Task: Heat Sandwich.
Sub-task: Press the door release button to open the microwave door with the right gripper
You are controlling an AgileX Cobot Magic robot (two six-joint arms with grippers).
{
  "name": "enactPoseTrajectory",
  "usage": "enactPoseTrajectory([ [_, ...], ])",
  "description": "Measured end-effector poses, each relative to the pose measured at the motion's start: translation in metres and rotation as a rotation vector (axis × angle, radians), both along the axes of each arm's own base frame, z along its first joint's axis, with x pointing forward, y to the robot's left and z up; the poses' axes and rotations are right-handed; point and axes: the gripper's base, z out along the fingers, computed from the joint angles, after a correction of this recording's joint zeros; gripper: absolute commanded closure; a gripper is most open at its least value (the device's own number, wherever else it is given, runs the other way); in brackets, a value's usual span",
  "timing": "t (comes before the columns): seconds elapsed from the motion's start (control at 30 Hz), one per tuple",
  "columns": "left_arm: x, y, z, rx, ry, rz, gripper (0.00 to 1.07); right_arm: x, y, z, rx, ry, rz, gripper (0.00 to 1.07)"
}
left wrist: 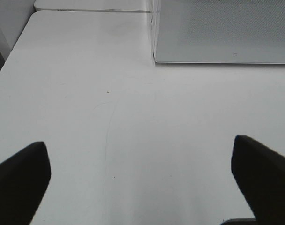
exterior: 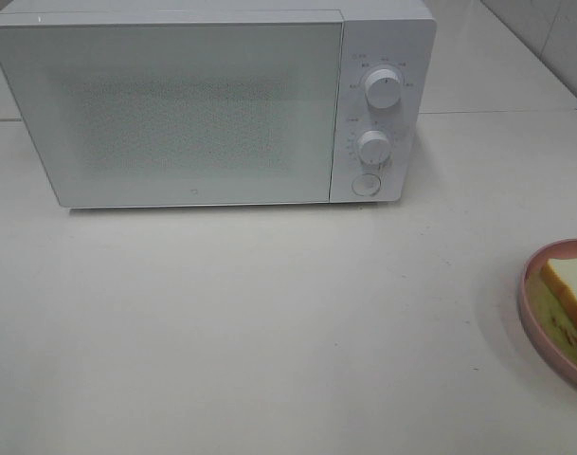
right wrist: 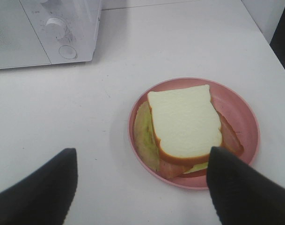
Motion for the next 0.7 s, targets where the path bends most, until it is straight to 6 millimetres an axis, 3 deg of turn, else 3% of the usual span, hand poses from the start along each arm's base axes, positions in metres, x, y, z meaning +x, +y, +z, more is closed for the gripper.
enactPoseTrajectory([
  [0.7, 0.0000, 0.0000, 0.0000, 0.000, 0.000, 0.000, 0.09, 0.0000, 0.0000, 0.0000, 0.000, 0.000, 0.000, 0.33],
])
